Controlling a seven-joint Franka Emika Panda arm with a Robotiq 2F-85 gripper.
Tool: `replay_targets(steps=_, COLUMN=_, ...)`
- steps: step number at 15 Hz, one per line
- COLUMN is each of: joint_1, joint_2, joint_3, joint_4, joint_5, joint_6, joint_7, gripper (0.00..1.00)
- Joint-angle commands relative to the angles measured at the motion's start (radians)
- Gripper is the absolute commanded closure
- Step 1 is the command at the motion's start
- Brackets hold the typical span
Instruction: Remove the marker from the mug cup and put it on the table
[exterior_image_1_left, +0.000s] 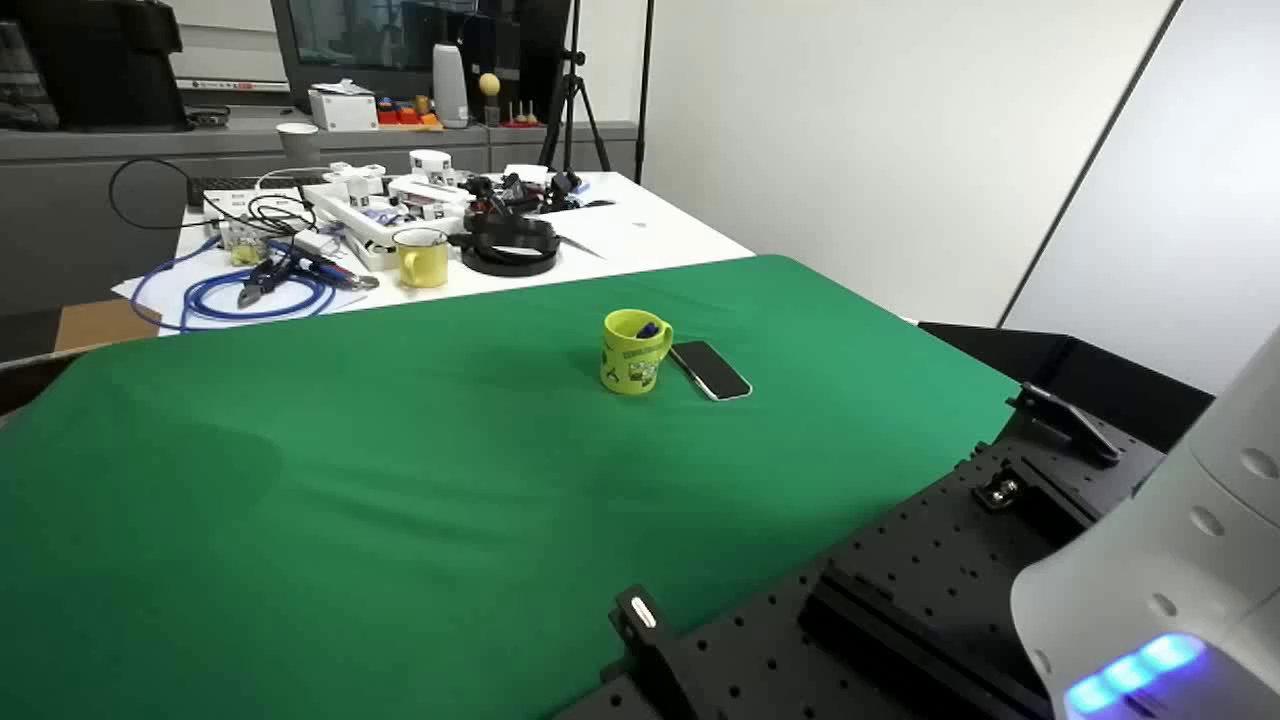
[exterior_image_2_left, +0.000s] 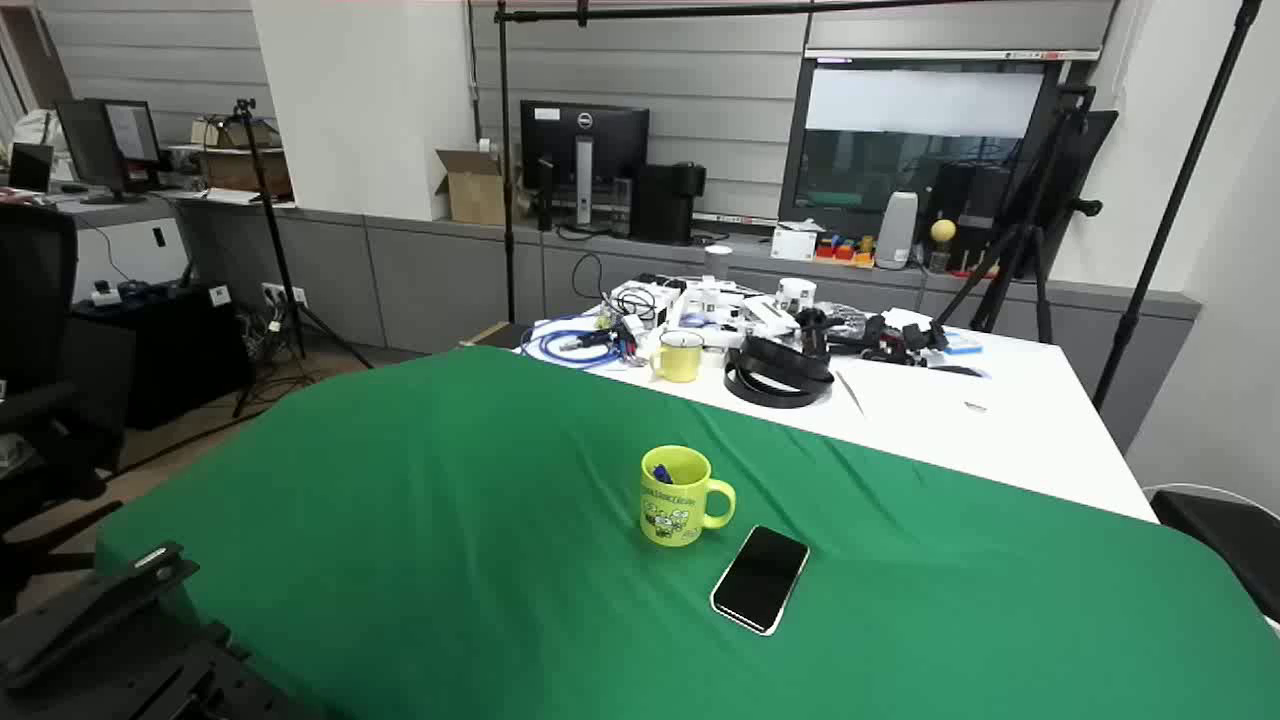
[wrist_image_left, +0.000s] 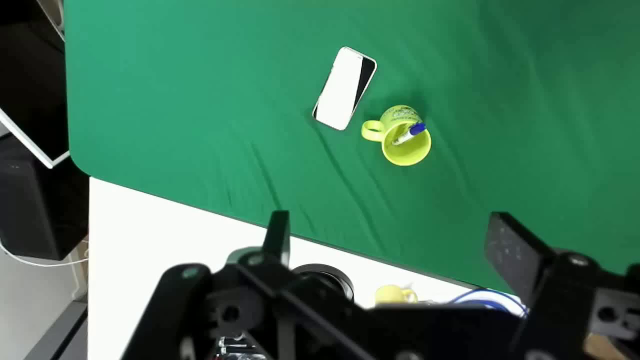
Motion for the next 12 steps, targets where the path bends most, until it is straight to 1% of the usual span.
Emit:
replay_targets(steps=1, joint_1=-0.019, joint_2=0.003, joint_3=0.016, joint_4=0.002, joint_5=0.009, joint_6=-0.001, joint_7=-0.007, gripper=0.0)
replay_targets(steps=9, joint_1=-0.019, joint_2=0.003, joint_3=0.016, joint_4=0.002, joint_5=0.009, joint_6=0.0, joint_7=-0.007, gripper=0.0)
replay_targets(steps=10, joint_1=-0.016, joint_2=0.022, joint_3=0.018, joint_4=0.0, joint_5=0.005, joint_6=0.01, joint_7=-0.009, gripper=0.0)
replay_targets(steps=12, joint_1=-0.012, joint_2=0.1, joint_3=0.024, joint_4=0.018, joint_5=0.006, joint_6=0.031, joint_7=0.01, gripper=0.0)
